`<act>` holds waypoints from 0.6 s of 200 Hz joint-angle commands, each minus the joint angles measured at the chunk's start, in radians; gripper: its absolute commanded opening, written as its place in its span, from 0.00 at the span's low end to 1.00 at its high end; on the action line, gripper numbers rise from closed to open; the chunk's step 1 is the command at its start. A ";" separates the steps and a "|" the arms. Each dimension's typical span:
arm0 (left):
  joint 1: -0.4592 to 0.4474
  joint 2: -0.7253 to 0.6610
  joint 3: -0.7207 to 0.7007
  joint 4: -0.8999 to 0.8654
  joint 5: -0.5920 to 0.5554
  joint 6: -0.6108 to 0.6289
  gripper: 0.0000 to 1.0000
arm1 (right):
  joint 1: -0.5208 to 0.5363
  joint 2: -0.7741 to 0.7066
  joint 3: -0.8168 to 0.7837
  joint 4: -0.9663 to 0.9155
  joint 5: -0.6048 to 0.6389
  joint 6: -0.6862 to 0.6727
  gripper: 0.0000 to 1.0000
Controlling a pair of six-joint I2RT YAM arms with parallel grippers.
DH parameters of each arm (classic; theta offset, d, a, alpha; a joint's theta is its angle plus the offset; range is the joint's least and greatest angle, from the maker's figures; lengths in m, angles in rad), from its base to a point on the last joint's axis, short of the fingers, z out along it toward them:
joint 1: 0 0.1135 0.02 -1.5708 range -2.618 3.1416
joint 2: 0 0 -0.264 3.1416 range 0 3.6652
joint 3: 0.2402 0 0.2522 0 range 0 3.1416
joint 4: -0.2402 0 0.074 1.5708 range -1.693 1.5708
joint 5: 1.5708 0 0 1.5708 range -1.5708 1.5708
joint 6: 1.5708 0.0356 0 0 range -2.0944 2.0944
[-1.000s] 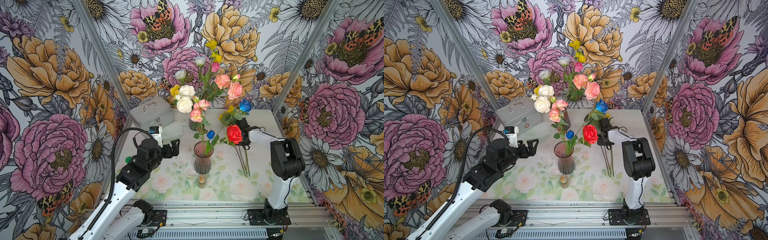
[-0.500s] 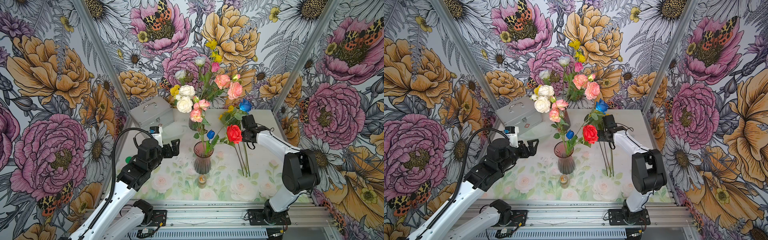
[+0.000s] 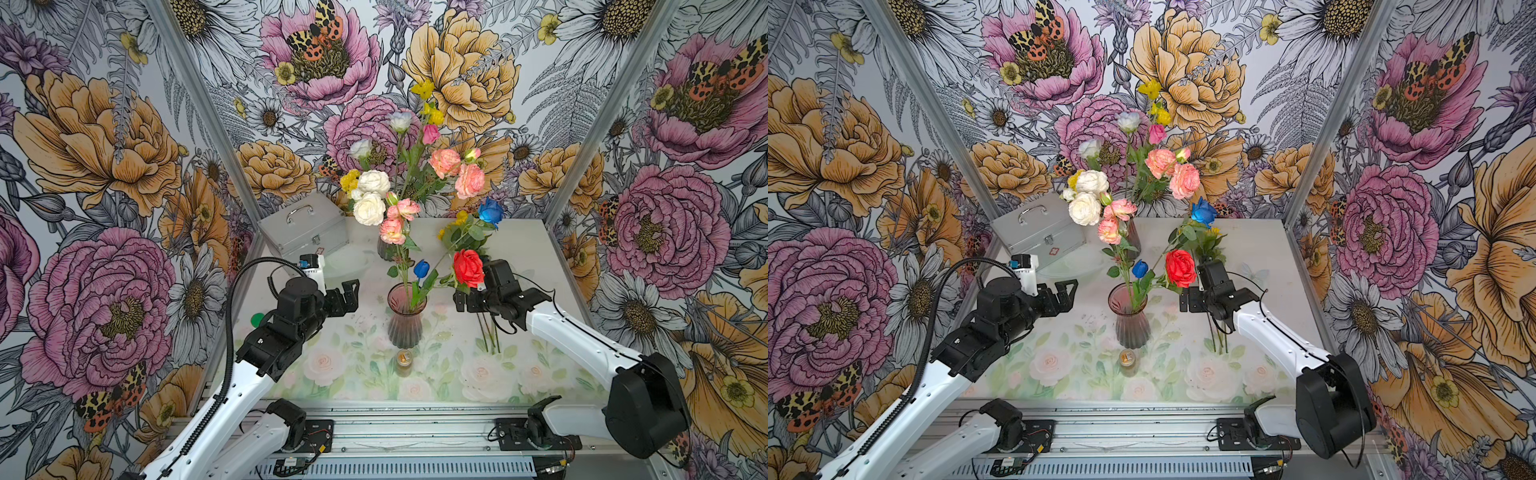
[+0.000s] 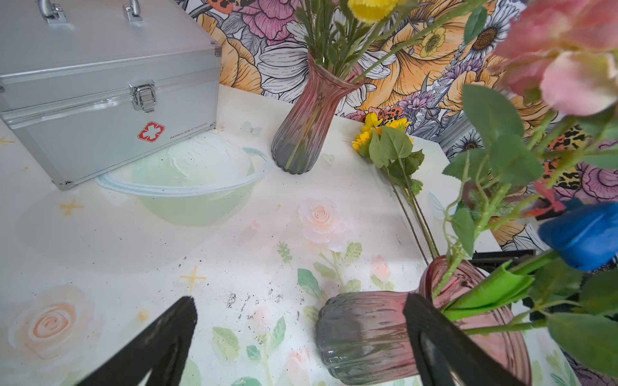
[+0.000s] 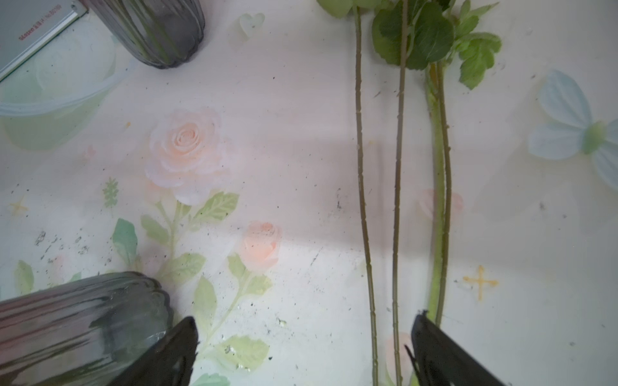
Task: Pick out yellow flowers from the vase
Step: Move the vase to the center of the board.
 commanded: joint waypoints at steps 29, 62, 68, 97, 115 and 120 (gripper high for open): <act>0.057 -0.023 -0.101 0.058 0.123 -0.093 0.99 | 0.117 -0.073 -0.154 0.169 -0.130 0.067 1.00; 0.114 -0.059 -0.166 0.115 0.242 -0.174 0.99 | 0.197 -0.085 -0.248 0.309 -0.180 0.104 0.99; 0.127 -0.066 -0.175 0.122 0.261 -0.185 0.99 | 0.205 -0.090 -0.265 0.333 -0.186 0.108 0.99; 0.150 -0.083 -0.202 0.140 0.304 -0.215 0.99 | 0.232 -0.097 -0.327 0.430 -0.211 0.120 1.00; 0.156 -0.083 -0.225 0.159 0.325 -0.237 0.99 | 0.245 -0.085 -0.368 0.509 -0.230 0.129 0.99; 0.158 -0.085 -0.230 0.161 0.328 -0.239 0.99 | 0.248 -0.080 -0.376 0.528 -0.232 0.129 1.00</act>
